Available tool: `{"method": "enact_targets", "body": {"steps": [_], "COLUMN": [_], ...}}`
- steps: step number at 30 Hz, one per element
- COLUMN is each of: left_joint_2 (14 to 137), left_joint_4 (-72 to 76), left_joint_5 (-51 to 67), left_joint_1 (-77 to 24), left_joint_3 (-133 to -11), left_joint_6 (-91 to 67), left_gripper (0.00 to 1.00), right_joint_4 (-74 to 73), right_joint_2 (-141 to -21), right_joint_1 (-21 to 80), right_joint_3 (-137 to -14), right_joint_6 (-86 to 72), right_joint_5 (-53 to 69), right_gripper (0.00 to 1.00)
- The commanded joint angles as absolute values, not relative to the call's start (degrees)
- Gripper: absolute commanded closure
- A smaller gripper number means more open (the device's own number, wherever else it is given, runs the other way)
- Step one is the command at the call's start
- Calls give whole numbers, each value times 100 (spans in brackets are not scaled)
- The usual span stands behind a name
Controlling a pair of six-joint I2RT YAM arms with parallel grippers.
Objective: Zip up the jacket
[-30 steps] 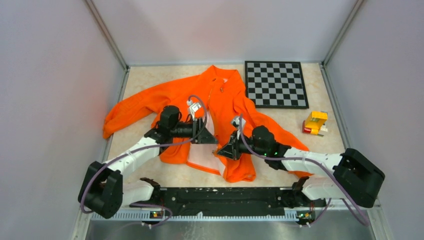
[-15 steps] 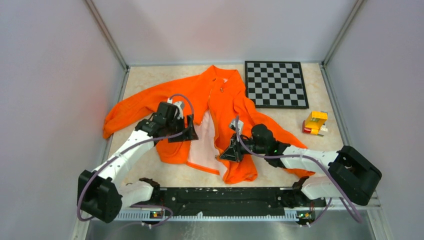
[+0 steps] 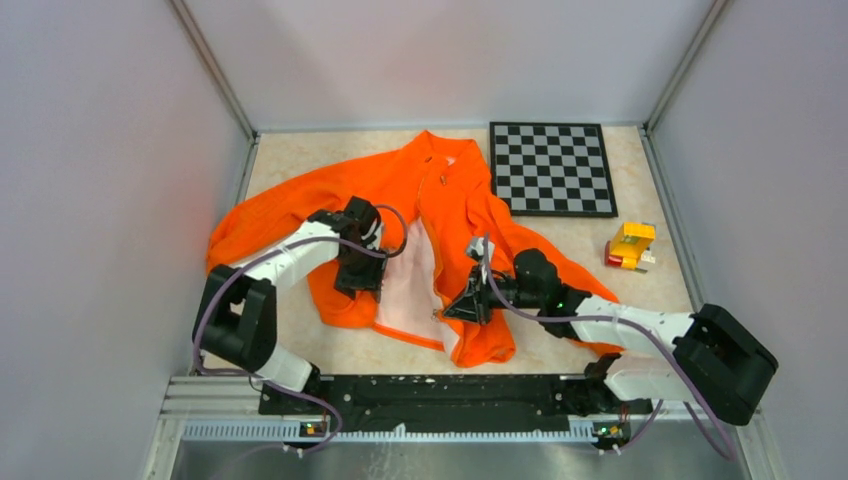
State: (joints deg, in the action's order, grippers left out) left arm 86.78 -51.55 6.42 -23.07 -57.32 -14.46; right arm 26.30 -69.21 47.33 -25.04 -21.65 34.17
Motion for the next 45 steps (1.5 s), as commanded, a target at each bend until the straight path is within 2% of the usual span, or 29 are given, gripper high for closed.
{"method": "enact_targets", "body": {"steps": [1, 5, 7, 11, 15, 20, 26, 33, 40, 45], "left_joint_2": [8837, 9059, 9107, 9242, 9436, 9569, 9301, 8780, 8002, 7153], "left_joint_4": [-5352, -5399, -5328, -5273, -5257, -5156, -5109, -5133, -5003, -4157], "left_joint_5": [569, 269, 213, -196, -373, -396, -444, -557, -134, 702], "left_joint_1": [-2463, -2637, -2657, -2709, -2860, -3007, -3028, -3026, -3011, -3005], "left_joint_3": [-5802, -5822, -5849, -5895, -5915, -5890, -5873, -5880, -6001, -5738], "left_joint_6": [-1303, -1451, -1511, -1661, -1700, -1723, -1736, -1781, -1751, -1474], "left_gripper": [38, 51, 55, 55, 49, 52, 77, 99, 100, 100], "right_joint_4": [2944, 2944, 2941, 2976, 3005, 3021, 3048, 3151, 3407, 4020], "right_joint_2": [-6566, -6436, -6410, -6397, -6407, -6412, -6537, -6790, -7123, -7536], "right_joint_1": [4693, 4696, 4702, 4694, 4694, 4699, 4694, 4697, 4699, 4695], "right_joint_3": [-2383, -2354, -2347, -2330, -2320, -2305, -2320, -2394, -2443, -2525], "right_joint_6": [-2147, -2160, -2177, -2189, -2205, -2212, -2222, -2258, -2355, -2481], "right_joint_5": [3565, 3502, 3486, 3481, 3463, 3430, 3401, 3449, 3569, 3899], "right_gripper": [100, 100, 100, 100, 100, 100, 100, 100, 100, 100]}}
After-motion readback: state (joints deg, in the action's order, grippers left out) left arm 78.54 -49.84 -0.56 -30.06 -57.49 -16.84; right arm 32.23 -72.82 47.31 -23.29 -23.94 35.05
